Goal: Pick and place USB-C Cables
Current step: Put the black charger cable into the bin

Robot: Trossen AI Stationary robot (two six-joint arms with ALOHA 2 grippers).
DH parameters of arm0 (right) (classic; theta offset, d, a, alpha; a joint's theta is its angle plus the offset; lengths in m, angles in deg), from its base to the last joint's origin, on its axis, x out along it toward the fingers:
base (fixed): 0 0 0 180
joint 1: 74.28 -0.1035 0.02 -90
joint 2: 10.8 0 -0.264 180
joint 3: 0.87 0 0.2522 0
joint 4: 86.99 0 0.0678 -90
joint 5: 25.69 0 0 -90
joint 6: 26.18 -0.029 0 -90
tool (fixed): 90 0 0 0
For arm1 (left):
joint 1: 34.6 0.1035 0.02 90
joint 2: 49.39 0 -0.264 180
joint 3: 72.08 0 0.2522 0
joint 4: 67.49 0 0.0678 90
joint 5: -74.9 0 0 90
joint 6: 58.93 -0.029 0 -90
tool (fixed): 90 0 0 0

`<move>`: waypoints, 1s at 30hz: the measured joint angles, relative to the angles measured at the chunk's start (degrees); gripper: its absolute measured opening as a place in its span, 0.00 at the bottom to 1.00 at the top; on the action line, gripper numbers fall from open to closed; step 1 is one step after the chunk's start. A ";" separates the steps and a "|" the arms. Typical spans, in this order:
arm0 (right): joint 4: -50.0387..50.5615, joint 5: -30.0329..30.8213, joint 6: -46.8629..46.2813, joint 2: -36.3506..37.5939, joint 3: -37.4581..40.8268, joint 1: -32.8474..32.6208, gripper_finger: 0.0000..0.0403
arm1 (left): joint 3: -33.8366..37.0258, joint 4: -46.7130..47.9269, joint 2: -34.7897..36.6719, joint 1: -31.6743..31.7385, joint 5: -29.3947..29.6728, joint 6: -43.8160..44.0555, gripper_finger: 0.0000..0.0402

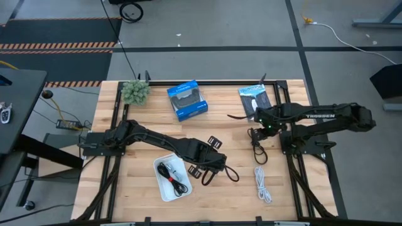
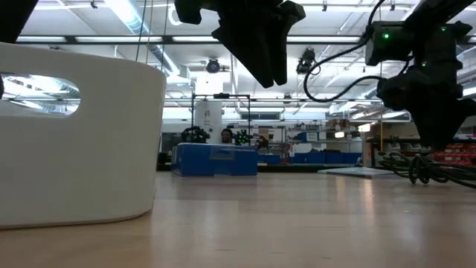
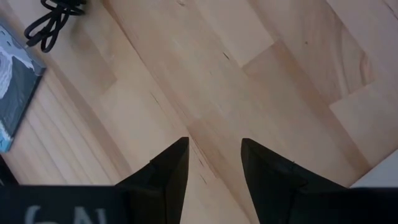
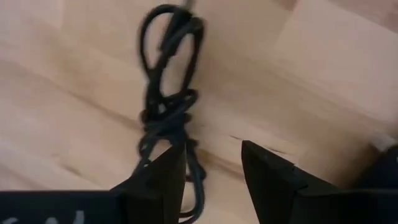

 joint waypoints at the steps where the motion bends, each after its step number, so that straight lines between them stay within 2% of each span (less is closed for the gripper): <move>1: 0.14 0.52 -0.98 -0.37 0.00 0.33 0.40 | 0.00 0.00 -0.02 0.00 0.02 -0.10 0.39; 5: 0.23 0.81 -2.50 -3.65 0.00 0.85 0.40 | -0.02 -0.11 -0.06 0.00 0.06 -0.13 0.39; 10: -1.08 -0.18 0.90 -11.16 0.02 0.82 0.40 | -0.02 -0.12 -0.06 0.00 0.38 -0.18 0.39; 15: -6.06 -4.67 5.11 -18.80 0.04 0.89 0.40 | 0.00 -0.20 -0.09 0.13 0.41 -0.22 0.39; 21: -24.99 -14.20 5.53 -23.24 0.14 0.93 0.40 | -0.01 -0.20 -0.09 0.11 0.55 -0.85 0.39; 23: -37.36 -16.86 5.19 -24.75 0.02 0.27 0.40 | -0.02 -0.20 -0.09 0.11 0.98 -0.87 0.39; 28: -55.99 -31.61 7.83 -25.13 0.06 -1.66 0.40 | -0.01 -0.21 -0.09 0.13 1.10 -0.77 0.39; 30: -59.58 -36.40 6.65 -23.44 0.00 -2.03 0.40 | -0.02 -0.19 -0.09 0.13 1.09 -0.30 0.39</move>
